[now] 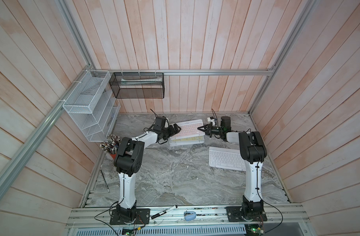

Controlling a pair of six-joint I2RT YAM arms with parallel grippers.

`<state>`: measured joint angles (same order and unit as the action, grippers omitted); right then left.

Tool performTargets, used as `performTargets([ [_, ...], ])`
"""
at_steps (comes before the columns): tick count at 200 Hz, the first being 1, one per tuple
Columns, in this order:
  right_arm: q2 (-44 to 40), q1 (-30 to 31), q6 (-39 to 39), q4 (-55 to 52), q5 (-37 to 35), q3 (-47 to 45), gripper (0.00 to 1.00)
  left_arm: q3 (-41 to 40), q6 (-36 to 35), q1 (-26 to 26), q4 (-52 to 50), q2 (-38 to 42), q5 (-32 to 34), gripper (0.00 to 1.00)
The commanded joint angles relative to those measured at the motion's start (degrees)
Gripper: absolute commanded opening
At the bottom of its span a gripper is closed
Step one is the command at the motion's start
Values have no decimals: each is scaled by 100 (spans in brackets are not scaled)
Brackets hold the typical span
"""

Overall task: Stack the numeric keypads
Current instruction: Place the numeric keypad at the numeric keypad.

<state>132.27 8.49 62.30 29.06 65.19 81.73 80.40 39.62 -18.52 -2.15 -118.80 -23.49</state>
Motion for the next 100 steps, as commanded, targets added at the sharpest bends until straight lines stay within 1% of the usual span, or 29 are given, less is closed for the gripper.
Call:
performTargets([
  [1, 168, 48, -255, -156, -15, 116, 0, -51, -125, -11, 172, 116, 6, 100],
  [53, 225, 56, -337, -258, -94, 103, 0, -39, -143, -1, 117, 110, 53, 100],
  [100, 191, 74, -587, -626, -241, 141, 0, -41, -182, -3, 58, 126, 140, 100],
])
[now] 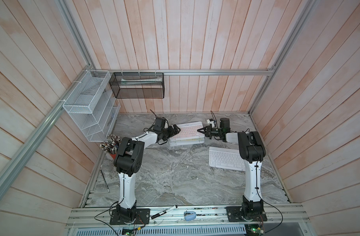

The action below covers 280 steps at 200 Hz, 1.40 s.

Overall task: Stack the numeric keypads
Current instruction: Place the numeric keypad at the numeric keypad.

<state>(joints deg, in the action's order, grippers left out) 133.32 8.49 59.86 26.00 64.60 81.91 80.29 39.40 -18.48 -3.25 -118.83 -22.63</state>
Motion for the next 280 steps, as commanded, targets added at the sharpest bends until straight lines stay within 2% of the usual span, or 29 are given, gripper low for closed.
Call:
performTargets([
  [1, 83, 74, -347, -335, -192, 124, 0, -31, -160, -11, 167, 134, 51, 100],
  [14, 6, 86, -519, -541, -355, 115, 0, -53, -160, -2, 166, 149, 67, 100],
  [90, -235, 157, -1627, -2228, -1227, 625, 36, -156, -169, -13, 151, 254, 84, 100],
  [121, -242, 190, -1986, -2846, -1578, 834, 43, -206, -193, -12, 142, 323, 123, 100],
  [280, -828, 285, -2736, -4009, -2933, 755, 48, -593, -178, -21, 210, 674, 160, 100],
])
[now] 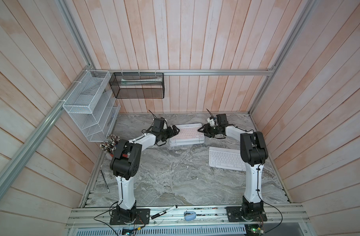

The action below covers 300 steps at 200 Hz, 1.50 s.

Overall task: Stack the numeric keypads
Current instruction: Place the numeric keypad at the numeric keypad.

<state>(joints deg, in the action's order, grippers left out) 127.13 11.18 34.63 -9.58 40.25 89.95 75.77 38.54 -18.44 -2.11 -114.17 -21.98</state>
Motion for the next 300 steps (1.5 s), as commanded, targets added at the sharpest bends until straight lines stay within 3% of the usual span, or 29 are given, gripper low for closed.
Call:
performTargets([
  [1, -212, 16, -221, -462, -513, -44, 48, -145, -88, -27, 97, 210, 96, 100],
  [55, -846, -93, -558, -1069, -1588, -202, 52, -256, -36, -163, -240, 492, 475, 100],
  [73, -1460, -97, -585, -1108, -2121, -732, 53, -511, -96, -253, -143, 767, 498, 100],
  [97, -2463, -213, -397, -1025, -2776, -1655, 53, -939, -277, -493, -79, 1283, 999, 100],
  [124, -3538, -494, -115, -813, -3476, -2825, 54, -1293, -70, -563, 3, 1698, 886, 100],
  [153, -4131, -698, -201, -1216, -4466, -3509, 63, -1710, 145, -590, 121, 2036, 818, 100],
  [169, -4413, -1065, -247, -1455, -4391, -3837, 72, -1988, -41, -607, 322, 2202, 791, 100],
  [213, -5303, -1891, -257, -1250, -4445, -4738, 84, -2100, -330, -604, 105, 2243, 804, 100],
  [250, -5001, -2093, -437, -1226, -4521, -4641, 85, -2138, -345, -632, 237, 2169, 678, 100],
  [300, -4322, -2231, -528, -981, -4072, -4428, 85, -2218, -343, -679, 316, 2179, 619, 100],
])
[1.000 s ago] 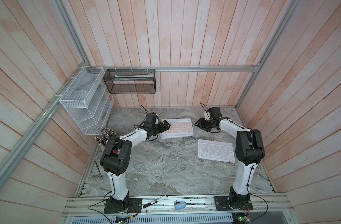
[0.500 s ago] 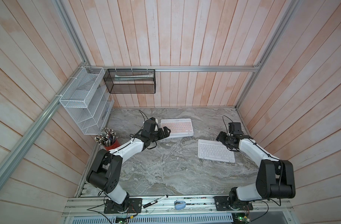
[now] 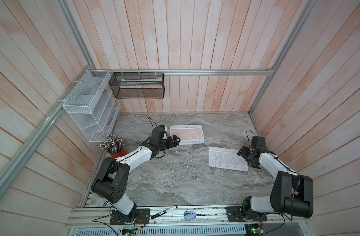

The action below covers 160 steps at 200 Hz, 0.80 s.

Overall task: Stack the numeric keypads
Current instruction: Place the numeric keypad at the numeric keypad, then move the numeric keypad to the center of the board.

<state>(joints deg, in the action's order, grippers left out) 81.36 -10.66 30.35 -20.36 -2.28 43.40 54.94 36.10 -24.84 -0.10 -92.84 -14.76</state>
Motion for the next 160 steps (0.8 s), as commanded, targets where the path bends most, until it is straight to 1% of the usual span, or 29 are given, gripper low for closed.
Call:
performTargets([
  [1, 269, -54, -99, 99, 183, 234, 85, -138, -96, -34, 120, 42, -108, 100],
  [63, 835, -52, -81, 393, 454, 366, 85, -127, -103, -74, 172, -118, -168, 100],
  [97, 996, -53, -370, 353, 661, 527, 85, -141, -103, -83, 159, -173, -159, 100],
  [120, 1068, -34, -450, 405, 950, 469, 82, -159, -94, -96, 159, -173, -112, 100],
  [133, 1138, 66, -506, 453, 1114, 482, 81, -159, -85, -97, 159, -181, -97, 100],
  [160, 1400, 489, -637, 290, 994, 725, 79, -150, -102, -117, 127, -174, -70, 100],
])
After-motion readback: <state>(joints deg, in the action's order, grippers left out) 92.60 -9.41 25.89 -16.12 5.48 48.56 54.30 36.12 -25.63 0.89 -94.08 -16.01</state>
